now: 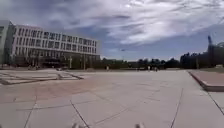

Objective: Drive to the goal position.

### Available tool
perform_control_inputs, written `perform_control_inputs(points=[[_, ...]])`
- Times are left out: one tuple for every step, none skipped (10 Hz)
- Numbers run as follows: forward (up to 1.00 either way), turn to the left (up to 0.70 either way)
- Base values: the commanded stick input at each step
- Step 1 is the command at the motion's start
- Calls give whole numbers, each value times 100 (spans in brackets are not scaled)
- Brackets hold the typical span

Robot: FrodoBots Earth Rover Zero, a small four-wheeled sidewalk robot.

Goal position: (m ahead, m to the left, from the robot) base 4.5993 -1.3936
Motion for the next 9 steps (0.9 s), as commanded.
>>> perform_control_inputs(points=[[70, 0], [70, 0], [70, 0], [0, 0], [0, 0], [0, 0], [0, 0], [0, 0], [0, 0]])
